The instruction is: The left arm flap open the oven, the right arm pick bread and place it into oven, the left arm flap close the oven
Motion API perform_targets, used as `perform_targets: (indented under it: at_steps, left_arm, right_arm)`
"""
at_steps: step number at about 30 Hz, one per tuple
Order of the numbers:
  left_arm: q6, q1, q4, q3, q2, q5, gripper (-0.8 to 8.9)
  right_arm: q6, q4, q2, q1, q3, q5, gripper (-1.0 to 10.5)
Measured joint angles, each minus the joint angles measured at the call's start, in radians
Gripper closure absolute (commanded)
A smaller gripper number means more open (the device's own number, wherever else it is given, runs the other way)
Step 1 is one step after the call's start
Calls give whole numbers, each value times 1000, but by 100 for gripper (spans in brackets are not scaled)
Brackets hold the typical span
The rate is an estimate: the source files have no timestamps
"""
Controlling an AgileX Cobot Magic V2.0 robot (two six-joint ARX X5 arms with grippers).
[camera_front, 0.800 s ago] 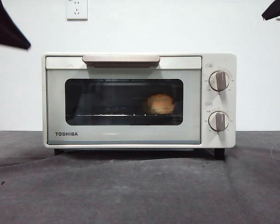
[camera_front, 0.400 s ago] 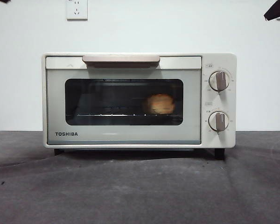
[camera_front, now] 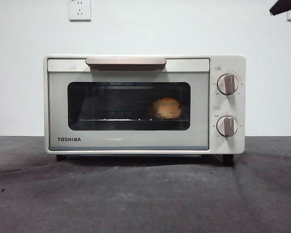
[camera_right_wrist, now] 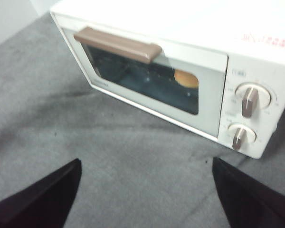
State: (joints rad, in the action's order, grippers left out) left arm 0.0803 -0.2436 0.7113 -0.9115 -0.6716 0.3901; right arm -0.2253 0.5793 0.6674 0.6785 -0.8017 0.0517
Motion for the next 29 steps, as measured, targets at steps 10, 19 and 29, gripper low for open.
perform_targets:
  at_steps: [10, 19, 29]
  left_arm:
    - [-4, 0, 0, 0, 2, 0, 798]
    - [-4, 0, 0, 0, 3, 0, 798]
    - [-4, 0, 0, 0, 3, 0, 798]
  right_arm:
    - [13, -15, 0, 0, 0, 0, 941]
    - [13, -15, 0, 0, 0, 0, 941]
    - [13, -15, 0, 0, 0, 0, 941]
